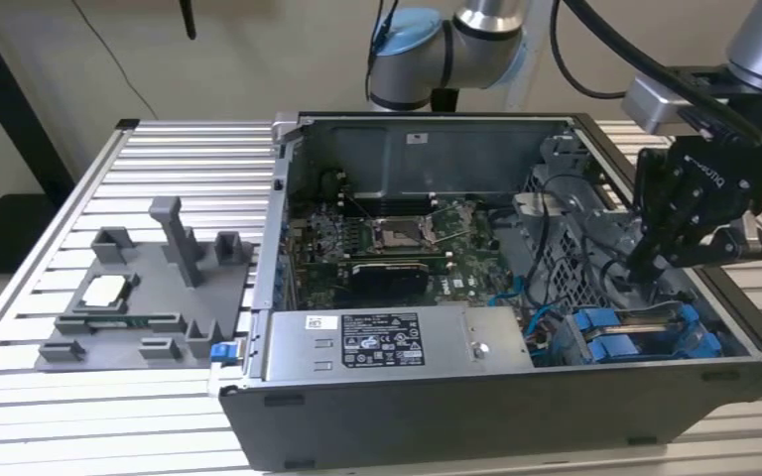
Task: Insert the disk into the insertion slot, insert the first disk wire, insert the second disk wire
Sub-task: 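Insert the first disk wire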
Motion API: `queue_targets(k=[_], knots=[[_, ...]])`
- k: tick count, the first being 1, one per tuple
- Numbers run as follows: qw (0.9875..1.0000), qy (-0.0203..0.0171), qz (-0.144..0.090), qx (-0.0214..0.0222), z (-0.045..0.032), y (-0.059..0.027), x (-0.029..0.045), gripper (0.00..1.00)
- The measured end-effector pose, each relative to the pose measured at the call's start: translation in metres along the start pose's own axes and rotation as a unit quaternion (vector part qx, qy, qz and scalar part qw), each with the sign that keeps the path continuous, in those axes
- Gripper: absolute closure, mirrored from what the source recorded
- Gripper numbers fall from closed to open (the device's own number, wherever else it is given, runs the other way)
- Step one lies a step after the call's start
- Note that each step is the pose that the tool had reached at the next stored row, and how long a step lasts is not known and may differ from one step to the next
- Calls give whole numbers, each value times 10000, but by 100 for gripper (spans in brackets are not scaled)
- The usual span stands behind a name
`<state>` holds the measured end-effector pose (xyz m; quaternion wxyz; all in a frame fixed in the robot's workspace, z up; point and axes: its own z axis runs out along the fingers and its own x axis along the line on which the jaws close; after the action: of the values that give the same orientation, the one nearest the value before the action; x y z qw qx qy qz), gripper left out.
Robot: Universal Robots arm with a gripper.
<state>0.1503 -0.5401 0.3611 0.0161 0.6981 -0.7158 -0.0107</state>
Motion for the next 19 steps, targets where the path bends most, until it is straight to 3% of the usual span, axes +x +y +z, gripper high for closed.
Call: queue_targets(k=[4,12,19], knots=[[10000,21,1,-5,26,-42,0,81],[10000,23,1,-14,103,-114,36,81],[10000,40,3,-18,121,-144,113,81]])
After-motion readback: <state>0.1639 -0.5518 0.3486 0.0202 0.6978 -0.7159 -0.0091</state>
